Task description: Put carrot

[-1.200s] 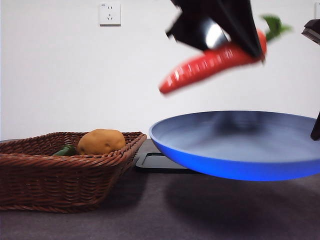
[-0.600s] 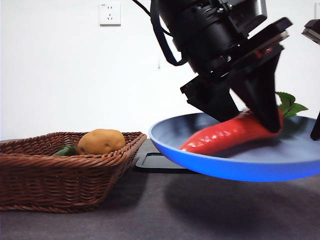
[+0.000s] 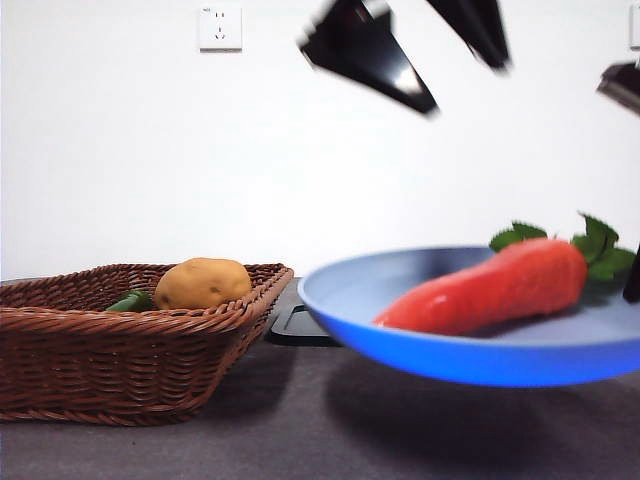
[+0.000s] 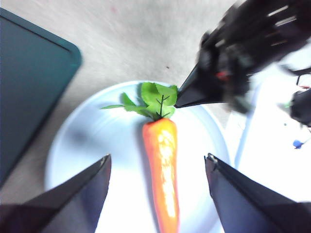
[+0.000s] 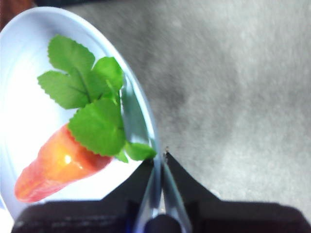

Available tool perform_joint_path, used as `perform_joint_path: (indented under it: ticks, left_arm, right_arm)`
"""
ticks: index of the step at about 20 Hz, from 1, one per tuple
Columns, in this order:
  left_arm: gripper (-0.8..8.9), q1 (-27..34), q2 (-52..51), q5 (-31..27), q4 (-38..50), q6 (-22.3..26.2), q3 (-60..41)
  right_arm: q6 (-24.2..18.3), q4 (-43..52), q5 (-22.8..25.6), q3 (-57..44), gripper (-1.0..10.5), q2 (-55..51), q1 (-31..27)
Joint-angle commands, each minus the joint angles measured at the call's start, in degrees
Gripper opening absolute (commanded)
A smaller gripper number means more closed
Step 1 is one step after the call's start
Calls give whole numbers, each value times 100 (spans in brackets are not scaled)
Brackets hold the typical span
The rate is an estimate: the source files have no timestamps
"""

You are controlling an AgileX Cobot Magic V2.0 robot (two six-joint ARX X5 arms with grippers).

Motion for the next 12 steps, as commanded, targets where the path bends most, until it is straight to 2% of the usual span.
perform_joint_path:
  ticks: [1, 5, 12]
  left_arm:
    - [337, 96, -442, -35, -238, 4, 85]
    - [337, 376, -1499, -573, -752, 9, 85]
    - [337, 595, -2697, -1530, -1237, 7, 85]
  right_arm:
    - [57, 264, -31, 83, 3, 374, -111]
    - [55, 765, -68, 518, 3, 1285, -461]
    - [33, 949, -63, 2841, 3, 3711, -673]
